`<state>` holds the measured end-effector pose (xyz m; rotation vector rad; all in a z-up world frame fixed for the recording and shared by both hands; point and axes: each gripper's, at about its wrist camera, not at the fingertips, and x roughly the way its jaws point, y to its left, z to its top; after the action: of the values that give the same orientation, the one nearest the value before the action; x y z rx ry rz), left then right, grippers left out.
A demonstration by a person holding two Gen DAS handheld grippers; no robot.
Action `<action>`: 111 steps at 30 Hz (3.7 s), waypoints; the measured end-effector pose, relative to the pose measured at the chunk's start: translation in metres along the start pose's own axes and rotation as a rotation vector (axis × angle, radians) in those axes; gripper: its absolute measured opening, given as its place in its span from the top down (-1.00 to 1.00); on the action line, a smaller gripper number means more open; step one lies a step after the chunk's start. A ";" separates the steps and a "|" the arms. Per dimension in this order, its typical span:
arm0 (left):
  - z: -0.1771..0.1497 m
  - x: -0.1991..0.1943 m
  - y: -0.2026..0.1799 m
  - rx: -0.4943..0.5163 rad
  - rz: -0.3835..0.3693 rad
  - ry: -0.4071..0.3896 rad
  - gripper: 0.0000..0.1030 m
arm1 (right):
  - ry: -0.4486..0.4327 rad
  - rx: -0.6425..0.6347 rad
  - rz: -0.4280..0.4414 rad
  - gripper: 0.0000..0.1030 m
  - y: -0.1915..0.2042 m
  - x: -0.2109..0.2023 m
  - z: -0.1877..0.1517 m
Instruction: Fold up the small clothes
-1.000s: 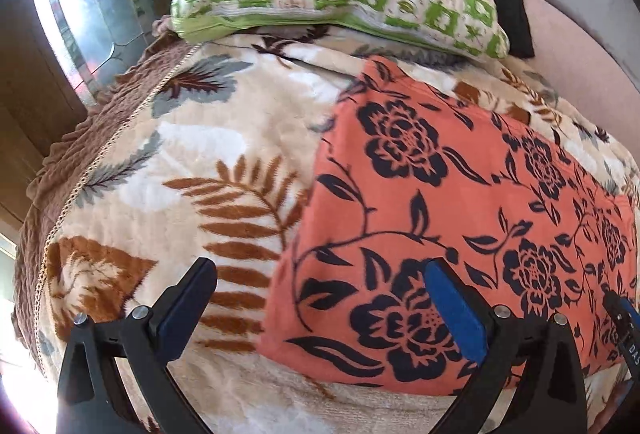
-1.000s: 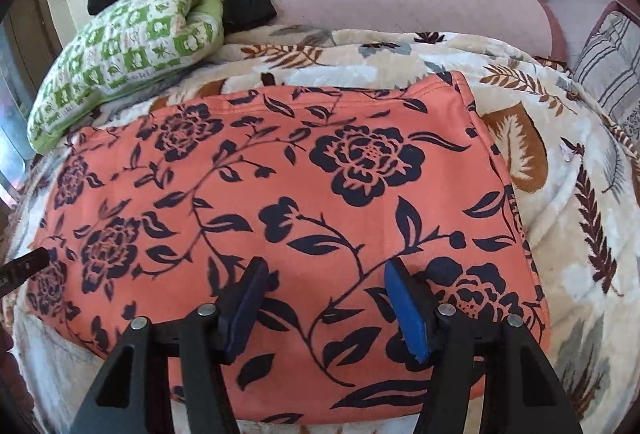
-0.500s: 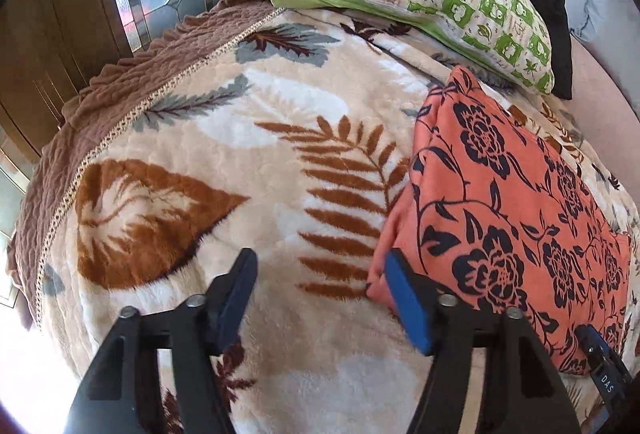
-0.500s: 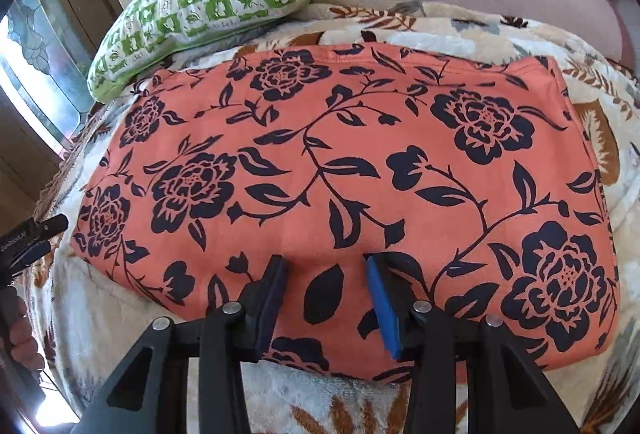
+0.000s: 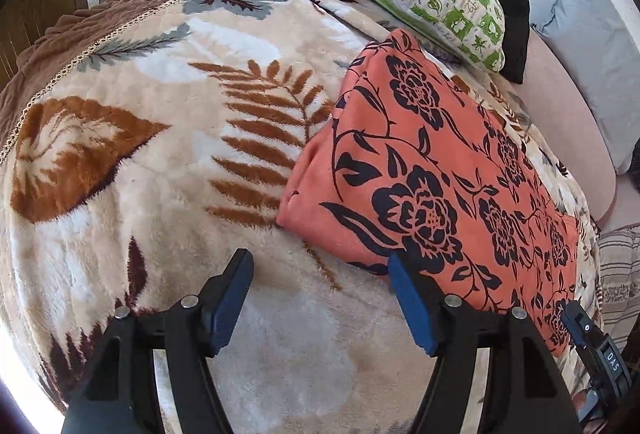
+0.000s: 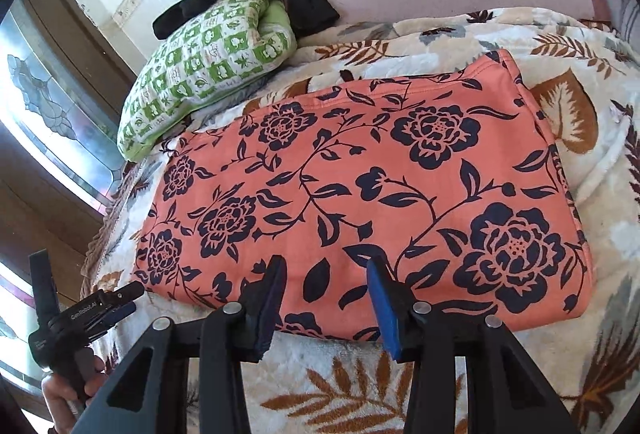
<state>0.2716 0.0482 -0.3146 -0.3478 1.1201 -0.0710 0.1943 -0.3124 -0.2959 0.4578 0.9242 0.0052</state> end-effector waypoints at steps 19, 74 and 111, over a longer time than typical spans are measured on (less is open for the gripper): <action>0.017 0.022 -0.020 0.085 0.054 -0.066 -0.14 | 0.049 -0.193 -0.005 0.24 0.051 0.051 -0.015; -0.032 0.013 -0.139 0.611 0.236 -0.411 0.58 | 0.215 -0.211 0.309 -0.40 0.103 0.084 0.133; -0.119 -0.006 -0.276 0.855 -0.109 -0.463 0.58 | 0.162 -0.259 0.054 0.72 0.010 0.070 0.167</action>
<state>0.1957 -0.2393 -0.2704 0.3334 0.5328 -0.5215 0.3671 -0.3525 -0.2600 0.2433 1.0540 0.2114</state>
